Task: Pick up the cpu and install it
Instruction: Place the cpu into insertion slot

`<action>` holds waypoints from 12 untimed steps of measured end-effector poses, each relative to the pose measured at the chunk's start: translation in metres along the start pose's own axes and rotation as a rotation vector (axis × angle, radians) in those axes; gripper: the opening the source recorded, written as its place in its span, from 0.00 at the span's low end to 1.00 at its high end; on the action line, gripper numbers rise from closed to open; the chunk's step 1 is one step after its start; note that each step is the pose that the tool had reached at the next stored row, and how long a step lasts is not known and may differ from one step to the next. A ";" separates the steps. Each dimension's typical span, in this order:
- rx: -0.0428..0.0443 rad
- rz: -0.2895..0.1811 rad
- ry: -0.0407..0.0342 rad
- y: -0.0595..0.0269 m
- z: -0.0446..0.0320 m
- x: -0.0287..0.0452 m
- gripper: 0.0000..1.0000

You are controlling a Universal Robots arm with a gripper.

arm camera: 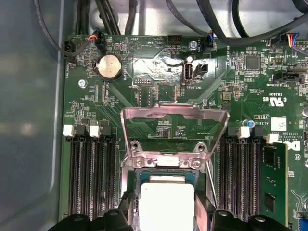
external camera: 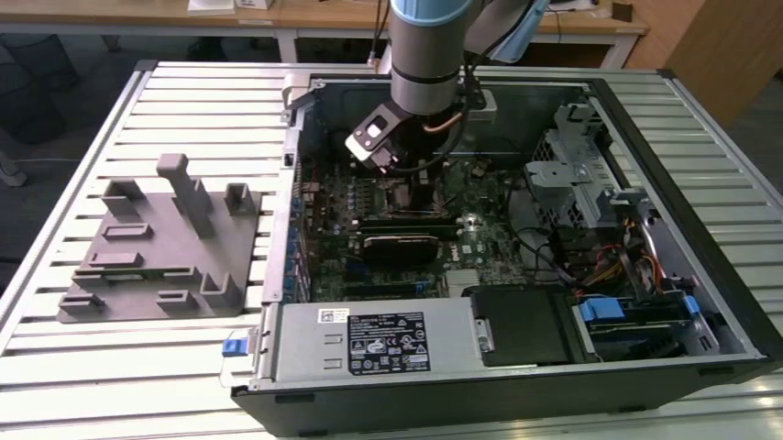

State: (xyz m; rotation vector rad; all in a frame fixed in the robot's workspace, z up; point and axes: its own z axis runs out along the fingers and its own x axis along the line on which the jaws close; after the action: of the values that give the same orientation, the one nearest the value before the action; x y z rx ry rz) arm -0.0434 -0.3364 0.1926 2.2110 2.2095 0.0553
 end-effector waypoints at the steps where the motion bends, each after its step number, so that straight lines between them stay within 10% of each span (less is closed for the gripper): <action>1: 0.0000 0.004 -0.0001 0.0000 0.0002 0.0000 0.61; 12: -0.0002 0.006 -0.0026 0.0001 -0.0009 0.0001 0.61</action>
State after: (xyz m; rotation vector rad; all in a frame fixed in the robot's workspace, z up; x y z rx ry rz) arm -0.0434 -0.3364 0.1935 2.2164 2.2014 0.0527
